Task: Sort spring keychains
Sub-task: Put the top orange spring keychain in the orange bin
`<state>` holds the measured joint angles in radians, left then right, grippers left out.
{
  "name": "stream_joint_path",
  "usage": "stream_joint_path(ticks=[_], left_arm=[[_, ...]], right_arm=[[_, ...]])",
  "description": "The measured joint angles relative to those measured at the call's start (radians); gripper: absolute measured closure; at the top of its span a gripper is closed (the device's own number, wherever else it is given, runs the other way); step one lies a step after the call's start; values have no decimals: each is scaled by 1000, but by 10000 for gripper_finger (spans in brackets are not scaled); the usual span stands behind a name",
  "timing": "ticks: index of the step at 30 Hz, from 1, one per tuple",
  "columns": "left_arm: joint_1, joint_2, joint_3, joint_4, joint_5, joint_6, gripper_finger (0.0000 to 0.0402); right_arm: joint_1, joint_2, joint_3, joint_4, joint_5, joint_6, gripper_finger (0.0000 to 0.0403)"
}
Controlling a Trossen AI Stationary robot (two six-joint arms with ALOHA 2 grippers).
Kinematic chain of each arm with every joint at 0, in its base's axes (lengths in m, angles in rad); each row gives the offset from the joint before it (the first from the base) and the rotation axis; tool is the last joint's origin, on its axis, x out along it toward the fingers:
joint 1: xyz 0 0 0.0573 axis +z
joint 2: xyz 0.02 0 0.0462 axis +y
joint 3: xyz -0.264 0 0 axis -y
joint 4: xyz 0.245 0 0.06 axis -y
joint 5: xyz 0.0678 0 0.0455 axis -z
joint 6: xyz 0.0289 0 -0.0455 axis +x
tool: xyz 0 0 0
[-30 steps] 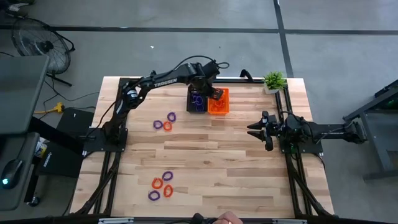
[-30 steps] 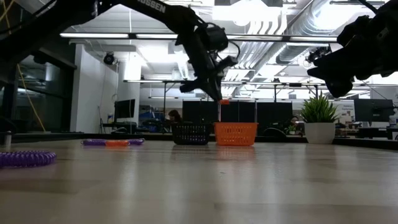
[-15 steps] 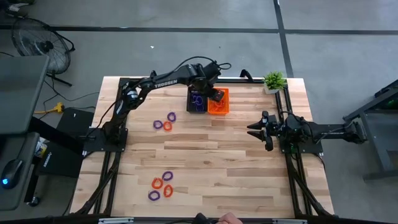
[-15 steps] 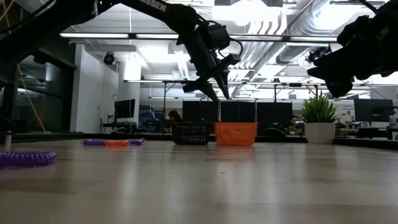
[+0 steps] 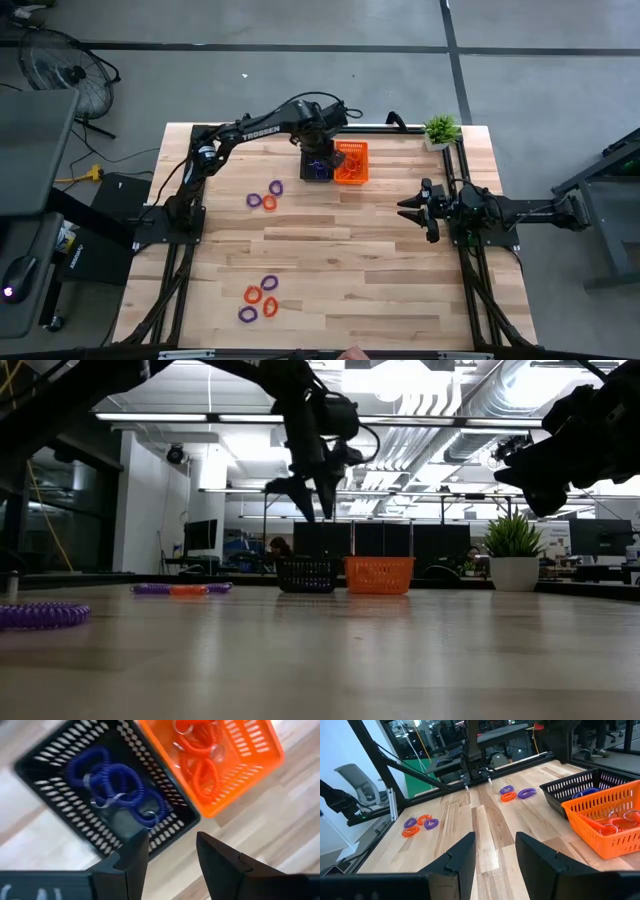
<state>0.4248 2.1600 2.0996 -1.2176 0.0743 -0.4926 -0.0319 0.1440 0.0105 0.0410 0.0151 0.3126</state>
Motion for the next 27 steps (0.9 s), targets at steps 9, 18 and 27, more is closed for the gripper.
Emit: stream_joint_path(ticks=[9,18,27], left_arm=[[0,-46,-1,-170,-65,-36,237],[-1,-147,-132,-219,-133,-107,237],[-25,-412,-601,31,-31,-253,237]], right_arm=[[0,0,0,0,0,0,269],[0,0,0,0,0,0,269],[0,0,0,0,0,0,269]])
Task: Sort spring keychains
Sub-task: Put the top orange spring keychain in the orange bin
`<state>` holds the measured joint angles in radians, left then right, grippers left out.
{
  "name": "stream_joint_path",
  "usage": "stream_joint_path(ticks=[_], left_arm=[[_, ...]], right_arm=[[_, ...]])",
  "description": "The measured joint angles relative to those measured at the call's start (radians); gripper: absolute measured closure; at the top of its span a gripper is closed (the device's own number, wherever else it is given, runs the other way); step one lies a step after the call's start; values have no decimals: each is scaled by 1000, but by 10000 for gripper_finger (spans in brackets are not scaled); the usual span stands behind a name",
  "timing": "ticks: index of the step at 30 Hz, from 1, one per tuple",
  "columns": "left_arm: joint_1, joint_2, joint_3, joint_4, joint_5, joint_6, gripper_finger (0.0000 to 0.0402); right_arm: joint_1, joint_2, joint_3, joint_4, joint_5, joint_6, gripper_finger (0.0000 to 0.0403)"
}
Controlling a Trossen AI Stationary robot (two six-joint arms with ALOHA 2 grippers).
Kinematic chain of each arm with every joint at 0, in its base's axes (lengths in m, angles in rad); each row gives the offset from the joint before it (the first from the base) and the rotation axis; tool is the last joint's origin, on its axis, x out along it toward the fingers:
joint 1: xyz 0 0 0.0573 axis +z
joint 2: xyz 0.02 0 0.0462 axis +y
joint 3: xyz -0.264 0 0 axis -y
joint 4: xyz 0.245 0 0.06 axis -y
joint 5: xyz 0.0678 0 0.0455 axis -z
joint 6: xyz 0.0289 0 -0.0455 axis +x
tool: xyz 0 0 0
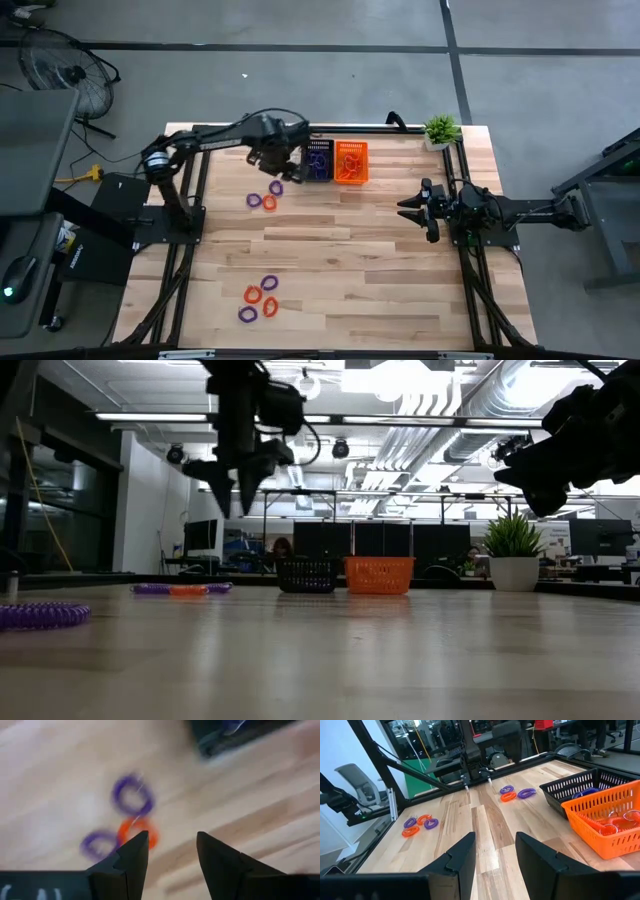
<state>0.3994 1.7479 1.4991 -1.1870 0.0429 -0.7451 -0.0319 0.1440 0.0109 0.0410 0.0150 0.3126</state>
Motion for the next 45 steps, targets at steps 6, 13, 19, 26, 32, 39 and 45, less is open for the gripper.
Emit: stream_joint_path(ticks=[6,13,19,26,32,39,45], left_arm=[[-57,-82,-213,131,26,-69,237],[-124,-95,-343,215,45,185,237],[-146,-93,-403,248,44,276,237],[-147,-92,-447,279,15,366,237],[-147,-92,-451,284,-18,440,237],[-153,-92,-451,295,-28,525,237],[-166,-79,-450,305,-28,584,237]], right_arm=[[0,0,0,0,0,0,269],[0,0,0,0,0,0,269],[0,0,0,0,0,0,269],[0,0,0,0,0,0,269],[0,0,0,0,0,0,269],[0,0,0,0,0,0,269],[0,0,0,0,0,0,269]])
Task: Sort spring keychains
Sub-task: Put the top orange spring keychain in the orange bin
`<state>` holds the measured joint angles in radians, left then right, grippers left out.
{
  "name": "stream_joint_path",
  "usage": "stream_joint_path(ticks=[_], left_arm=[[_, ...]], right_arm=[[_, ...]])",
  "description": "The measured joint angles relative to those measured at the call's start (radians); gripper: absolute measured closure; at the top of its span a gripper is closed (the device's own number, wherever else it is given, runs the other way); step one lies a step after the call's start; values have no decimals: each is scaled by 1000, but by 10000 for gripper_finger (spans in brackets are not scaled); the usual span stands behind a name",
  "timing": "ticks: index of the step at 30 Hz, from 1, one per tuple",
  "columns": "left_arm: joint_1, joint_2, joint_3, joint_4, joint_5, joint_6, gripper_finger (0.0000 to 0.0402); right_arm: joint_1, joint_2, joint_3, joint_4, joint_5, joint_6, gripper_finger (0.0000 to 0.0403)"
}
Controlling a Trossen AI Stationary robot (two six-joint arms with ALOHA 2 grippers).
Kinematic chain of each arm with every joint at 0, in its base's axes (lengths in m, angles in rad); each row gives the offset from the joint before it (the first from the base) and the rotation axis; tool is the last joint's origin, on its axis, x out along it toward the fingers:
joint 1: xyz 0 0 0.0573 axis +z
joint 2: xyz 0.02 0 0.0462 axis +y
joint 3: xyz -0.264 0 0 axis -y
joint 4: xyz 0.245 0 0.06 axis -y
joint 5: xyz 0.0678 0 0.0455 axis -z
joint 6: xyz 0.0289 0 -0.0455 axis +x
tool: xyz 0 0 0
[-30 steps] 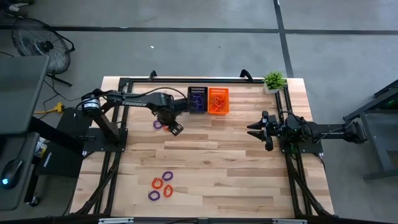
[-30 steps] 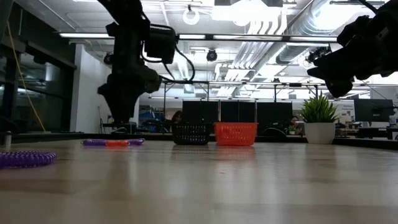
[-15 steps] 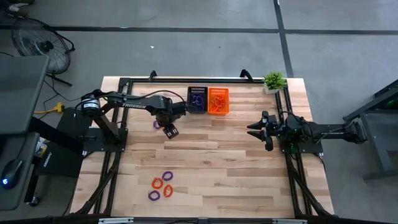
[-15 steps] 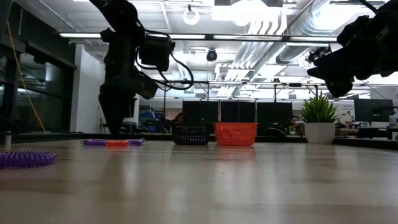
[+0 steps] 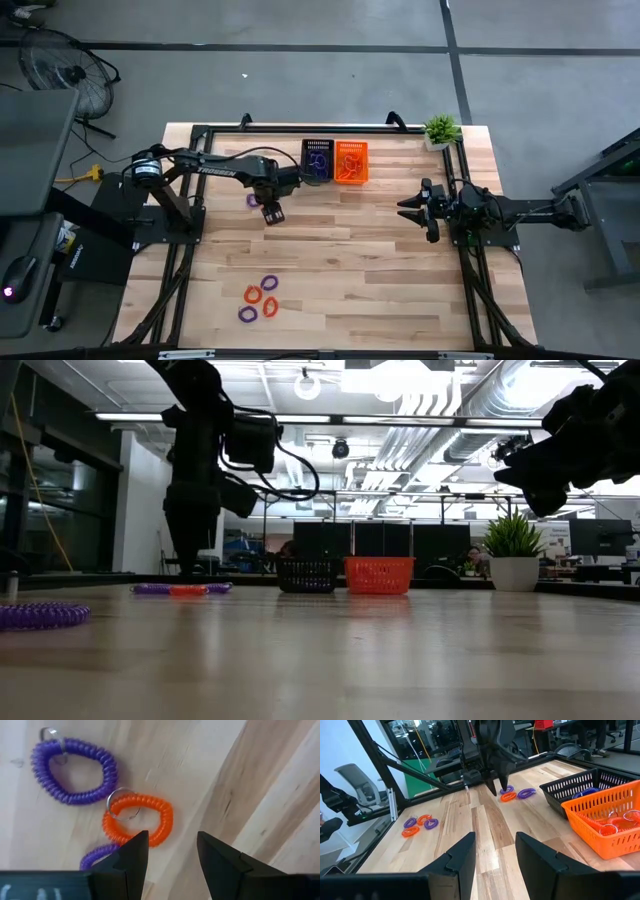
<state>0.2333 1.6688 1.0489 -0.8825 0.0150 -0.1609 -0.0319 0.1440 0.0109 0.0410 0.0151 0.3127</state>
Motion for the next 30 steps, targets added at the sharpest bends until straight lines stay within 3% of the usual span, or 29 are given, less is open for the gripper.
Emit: stream_joint_path(ticks=[20,30], left_arm=[[-5,101,0,31,1,63,241],[-7,99,-45,75,-2,51,319]], right_arm=[[0,0,0,0,0,0,269],[0,0,0,0,0,0,269]])
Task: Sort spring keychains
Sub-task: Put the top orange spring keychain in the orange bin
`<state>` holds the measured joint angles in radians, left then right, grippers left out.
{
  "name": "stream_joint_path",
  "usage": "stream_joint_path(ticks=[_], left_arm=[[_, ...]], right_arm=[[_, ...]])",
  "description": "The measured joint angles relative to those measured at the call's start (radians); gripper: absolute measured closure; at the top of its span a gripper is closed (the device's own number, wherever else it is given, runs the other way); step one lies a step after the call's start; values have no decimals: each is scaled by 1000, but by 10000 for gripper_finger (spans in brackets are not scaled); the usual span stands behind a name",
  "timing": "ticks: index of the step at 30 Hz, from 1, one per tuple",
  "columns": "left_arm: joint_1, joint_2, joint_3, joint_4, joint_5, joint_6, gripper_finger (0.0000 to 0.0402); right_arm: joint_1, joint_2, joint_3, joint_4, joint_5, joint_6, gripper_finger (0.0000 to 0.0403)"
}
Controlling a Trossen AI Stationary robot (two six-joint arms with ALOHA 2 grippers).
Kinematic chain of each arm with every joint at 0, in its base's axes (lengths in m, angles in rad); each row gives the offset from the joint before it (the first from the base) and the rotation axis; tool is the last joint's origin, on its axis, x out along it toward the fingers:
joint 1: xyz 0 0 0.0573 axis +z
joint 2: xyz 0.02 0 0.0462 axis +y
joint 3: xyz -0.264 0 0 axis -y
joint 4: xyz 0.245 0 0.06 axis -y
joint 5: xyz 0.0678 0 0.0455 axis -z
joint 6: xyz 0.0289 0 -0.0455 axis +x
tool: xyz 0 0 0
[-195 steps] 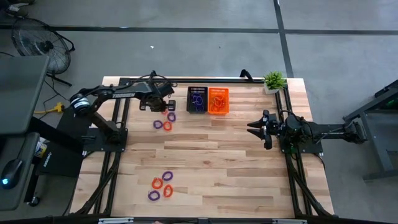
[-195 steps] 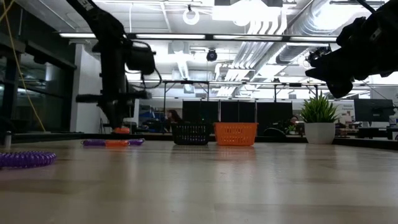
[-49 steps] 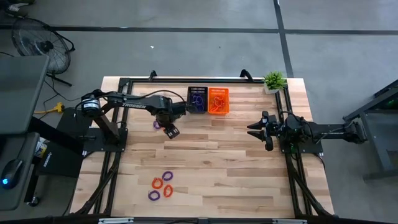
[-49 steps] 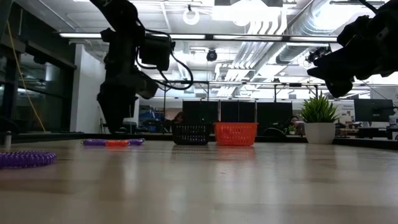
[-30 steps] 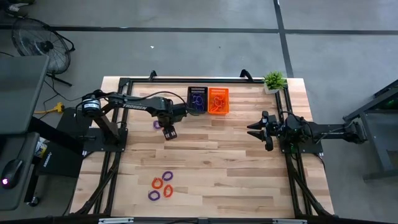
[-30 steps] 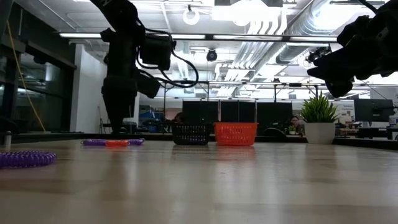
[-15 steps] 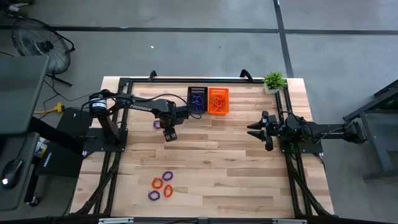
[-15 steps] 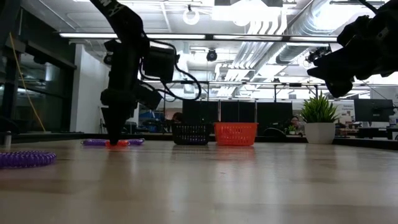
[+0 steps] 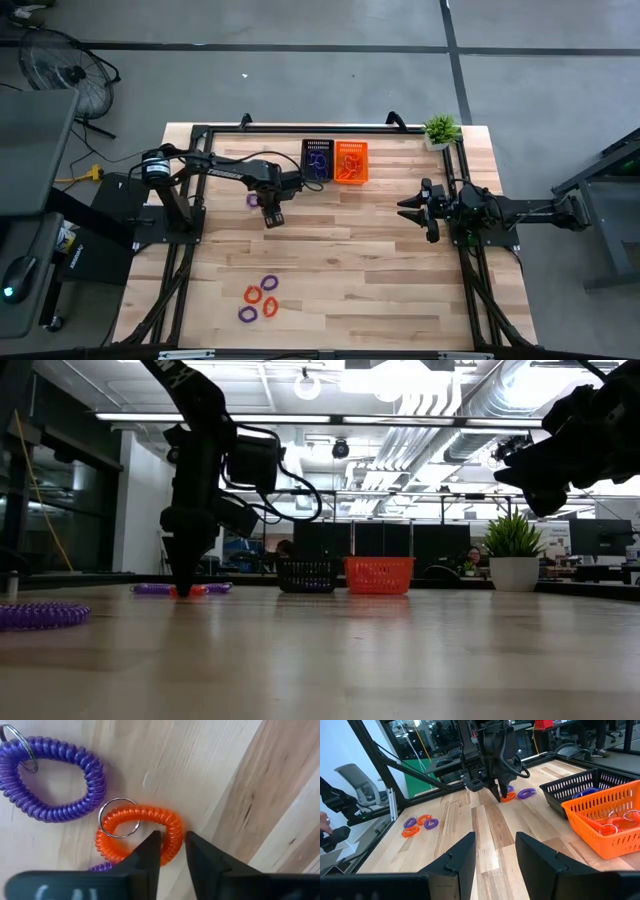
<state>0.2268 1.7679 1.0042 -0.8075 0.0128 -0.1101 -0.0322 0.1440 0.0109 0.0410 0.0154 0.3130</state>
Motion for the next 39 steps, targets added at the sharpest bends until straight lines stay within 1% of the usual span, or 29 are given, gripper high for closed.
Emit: stream_joint_path(ticks=[6,9,16,18,21,23,25,28,31,34,39], left_arm=[[-1,-1,-2,11,-1,-19,368],[-7,-25,-3,16,-3,-27,385],[-33,-127,5,31,-10,-56,394],[-47,-172,11,2,-17,-74,394],[-72,-208,52,14,-27,-92,394],[-87,-239,74,-32,-36,-98,394],[-104,-247,118,2,-53,-101,395],[-116,-255,178,-41,-74,-101,395],[-117,-255,252,-28,-89,-96,395],[-116,-235,321,-26,-112,-97,395],[-66,-172,417,-30,-154,-107,395]], right_arm=[[0,0,0,0,0,0,269],[0,0,0,0,0,0,269],[0,0,0,0,-1,0,269],[0,0,0,0,0,0,269],[0,0,0,0,0,0,269],[0,-1,0,-4,0,0,269],[0,1,0,-3,0,0,269],[0,5,0,-5,-1,0,269],[0,11,0,-6,-1,0,269],[0,14,0,-6,-2,0,269],[0,13,1,-7,-1,0,269]])
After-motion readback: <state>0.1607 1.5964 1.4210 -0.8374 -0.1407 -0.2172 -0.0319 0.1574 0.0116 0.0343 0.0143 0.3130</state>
